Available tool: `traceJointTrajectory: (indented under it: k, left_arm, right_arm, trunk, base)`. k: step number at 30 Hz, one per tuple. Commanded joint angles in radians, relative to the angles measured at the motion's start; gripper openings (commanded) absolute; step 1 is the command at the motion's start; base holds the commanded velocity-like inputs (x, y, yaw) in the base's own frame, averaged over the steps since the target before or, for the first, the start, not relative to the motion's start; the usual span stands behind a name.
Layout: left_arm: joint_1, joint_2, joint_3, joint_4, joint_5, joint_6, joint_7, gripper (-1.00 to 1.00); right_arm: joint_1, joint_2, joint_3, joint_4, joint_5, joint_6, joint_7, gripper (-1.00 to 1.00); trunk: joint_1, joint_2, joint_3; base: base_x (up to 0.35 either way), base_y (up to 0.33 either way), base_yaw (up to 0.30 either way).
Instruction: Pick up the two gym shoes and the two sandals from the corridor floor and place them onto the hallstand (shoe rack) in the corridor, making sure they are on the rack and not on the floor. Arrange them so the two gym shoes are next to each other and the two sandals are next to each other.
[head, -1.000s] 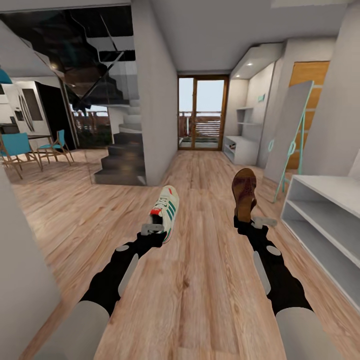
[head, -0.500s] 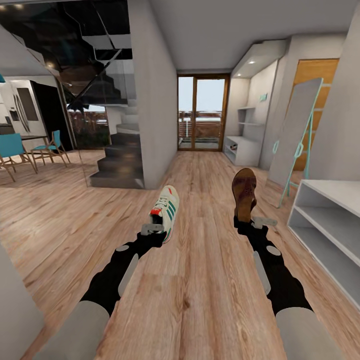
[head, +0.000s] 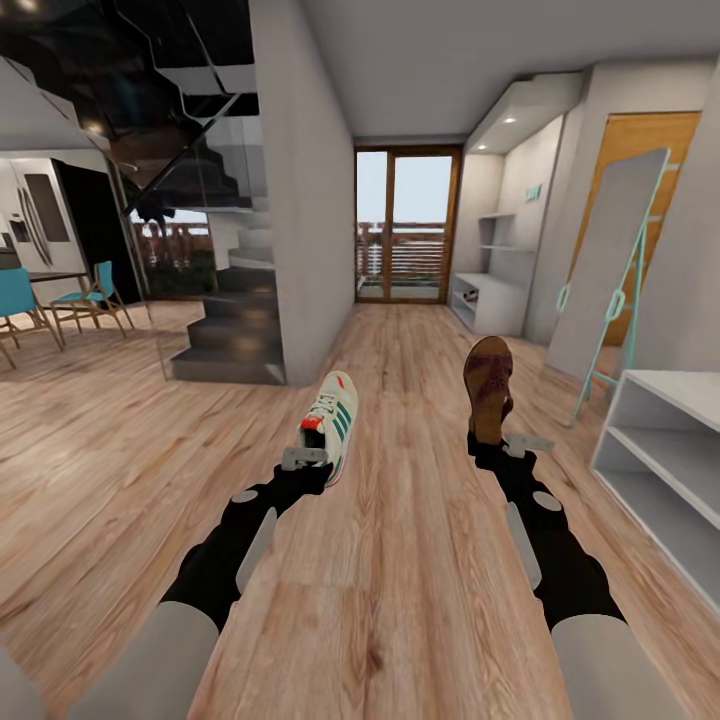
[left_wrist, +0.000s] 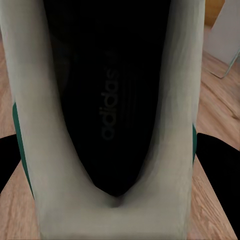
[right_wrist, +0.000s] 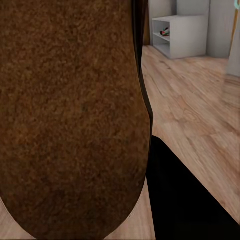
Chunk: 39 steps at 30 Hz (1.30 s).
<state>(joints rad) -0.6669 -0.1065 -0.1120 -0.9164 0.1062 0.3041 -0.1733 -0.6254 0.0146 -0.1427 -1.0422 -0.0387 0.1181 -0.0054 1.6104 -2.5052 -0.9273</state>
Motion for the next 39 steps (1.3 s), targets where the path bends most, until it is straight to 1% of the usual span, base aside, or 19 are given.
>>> traceJointTrajectory:
  k: [1, 15, 18, 22, 24, 25, 26, 27, 28, 30, 32, 34, 36, 39]
  left_arm:
    - [0.0, 0.0, 0.0, -0.002, 0.011, 0.007, 0.0, -1.0]
    - [0.0, 0.0, 0.0, -0.002, 0.012, 0.007, 0.0, -1.0]
    - [0.0, -0.004, 0.0, 0.0, 0.013, 0.007, -0.002, -1.0]
    - [0.0, -0.012, 0.0, 0.032, 0.025, 0.006, -0.004, -1.0]
    - [0.0, -0.014, 0.0, 0.051, 0.041, 0.005, -0.003, -1.0]
    - [0.0, -0.014, 0.0, 0.057, 0.052, 0.004, -0.003, -1.0]
    - [0.0, -0.014, 0.001, 0.062, 0.065, 0.003, -0.002, -1.0]
    - [0.0, -0.014, 0.001, 0.065, 0.071, 0.003, -0.002, -1.0]
    - [0.0, -0.014, 0.001, 0.065, 0.073, 0.003, -0.002, -1.0]
    - [0.0, -0.014, 0.0, 0.067, 0.078, 0.005, -0.001, -1.0]
    - [0.0, -0.014, 0.0, 0.068, 0.079, 0.005, 0.0, -1.0]
    - [0.0, -0.015, 0.0, 0.075, 0.081, 0.005, -0.001, -1.0]
    - [0.0, -0.013, 0.001, 0.113, 0.08, 0.003, -0.001, -1.0]
    - [0.0, -0.012, 0.003, 0.137, 0.08, 0.001, -0.002, -1.0]
  right_arm:
    - [0.0, 0.001, -0.001, -0.002, -0.007, 0.006, 0.0, -1.0]
    - [0.0, 0.0, 0.001, -0.003, -0.004, 0.014, 0.002, -1.0]
    - [0.0, -0.001, 0.002, -0.004, -0.004, 0.015, 0.003, -1.0]
    - [0.0, 0.0, 0.004, -0.004, -0.004, 0.015, 0.004, -1.0]
    - [0.0, 0.0, 0.007, -0.004, -0.004, 0.015, 0.004, -1.0]
    - [0.0, 0.0, 0.017, -0.004, -0.003, 0.016, 0.004, -1.0]
    - [0.0, 0.001, 0.046, -0.004, -0.004, 0.016, 0.004, -1.0]
    - [0.0, 0.001, 0.073, -0.004, -0.004, 0.017, 0.003, -1.0]
    - [0.0, 0.001, 0.088, -0.004, -0.004, 0.017, 0.003, -1.0]
    - [0.0, 0.001, 0.159, -0.004, -0.004, 0.017, 0.001, -1.0]
    - [0.0, 0.001, 0.185, -0.004, -0.004, 0.017, 0.0, -1.0]
    - [0.0, 0.001, 0.203, -0.004, -0.003, 0.017, -0.001, -1.0]
    - [0.0, 0.001, 0.21, -0.004, -0.004, 0.016, -0.001, -1.0]
    - [0.0, 0.001, 0.213, -0.004, -0.004, 0.016, 0.0, -1.0]
  trunk:
    - [0.0, 0.0, -0.001]
    - [0.0, 0.0, -0.001]
    - [0.0, 0.0, -0.001]
    - [0.0, 0.0, -0.001]
    - [0.0, 0.0, -0.001]
    - [0.0, 0.0, -0.001]
    - [0.0, 0.0, -0.001]
    - [0.0, 0.0, -0.001]
    - [0.0, 0.0, -0.001]
    - [0.0, 0.0, -0.001]
    - [0.0, 0.0, -0.001]
    - [0.0, 0.0, -0.001]
    - [0.0, 0.0, -0.001]
    - [0.0, 0.0, -0.001]
  base:
    - [0.347, 0.0, 0.0]
    - [0.347, 0.0, 0.0]
    - [0.347, 0.0, 0.0]
    - [0.347, 0.0, 0.0]
    - [0.347, 0.0, 0.0]
    - [0.347, 0.0, 0.0]
    - [0.347, 0.0, 0.0]
    - [0.347, 0.0, 0.0]
    - [0.347, 0.0, 0.0]
    - [0.347, 0.0, 0.0]
    - [0.347, 0.0, 0.0]
    - [0.347, 0.0, 0.0]
    - [0.347, 0.0, 0.0]
    - [0.347, 0.0, 0.0]
